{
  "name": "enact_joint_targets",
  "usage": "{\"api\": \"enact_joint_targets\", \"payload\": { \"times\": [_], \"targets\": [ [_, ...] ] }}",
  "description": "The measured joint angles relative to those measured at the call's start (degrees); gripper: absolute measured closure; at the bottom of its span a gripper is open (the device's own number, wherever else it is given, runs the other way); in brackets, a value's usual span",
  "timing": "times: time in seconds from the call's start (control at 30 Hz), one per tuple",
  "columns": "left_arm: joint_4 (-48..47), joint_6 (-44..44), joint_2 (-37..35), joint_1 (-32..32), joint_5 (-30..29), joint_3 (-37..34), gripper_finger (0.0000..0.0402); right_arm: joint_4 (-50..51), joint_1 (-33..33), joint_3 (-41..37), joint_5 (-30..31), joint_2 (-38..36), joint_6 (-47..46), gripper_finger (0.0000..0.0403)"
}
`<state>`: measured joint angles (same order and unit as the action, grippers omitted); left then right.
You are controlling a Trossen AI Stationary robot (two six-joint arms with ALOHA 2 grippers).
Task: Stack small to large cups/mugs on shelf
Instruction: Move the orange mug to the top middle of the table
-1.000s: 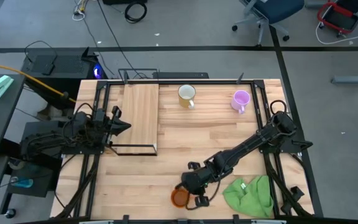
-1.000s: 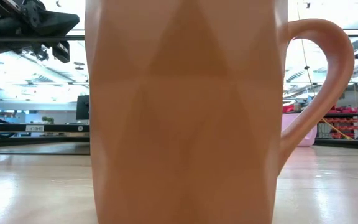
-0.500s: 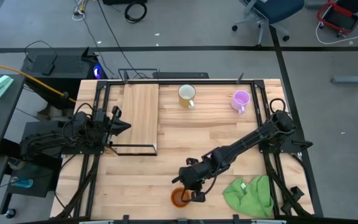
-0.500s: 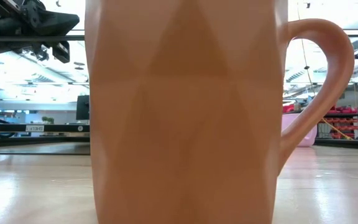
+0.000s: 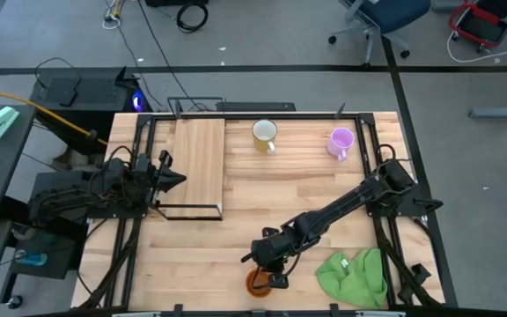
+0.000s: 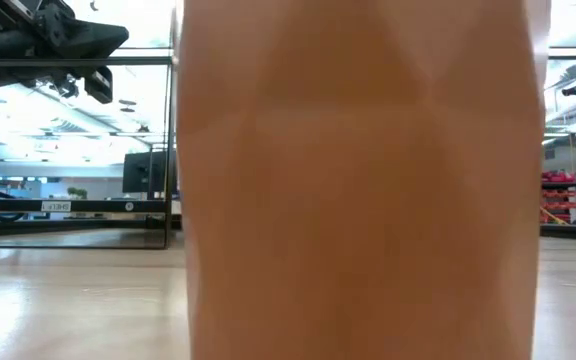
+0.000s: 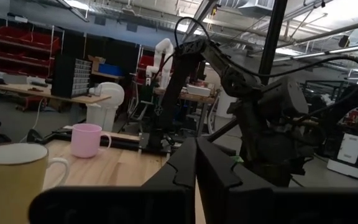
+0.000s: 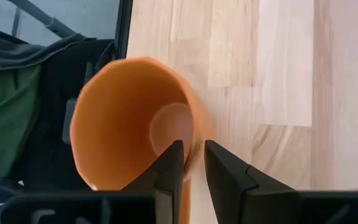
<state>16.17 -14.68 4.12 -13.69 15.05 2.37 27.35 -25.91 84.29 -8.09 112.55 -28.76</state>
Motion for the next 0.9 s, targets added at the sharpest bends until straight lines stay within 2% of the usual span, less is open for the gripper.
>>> {"api": "enact_joint_targets", "payload": {
  "times": [0.9],
  "targets": [
    [-0.01, -0.13, 0.0, 0.02, 0.0, 0.0, 0.0379, 2.25, -0.07, -0.02, 0.08, 0.74, -1.69, 0.0337]
  ]
}}
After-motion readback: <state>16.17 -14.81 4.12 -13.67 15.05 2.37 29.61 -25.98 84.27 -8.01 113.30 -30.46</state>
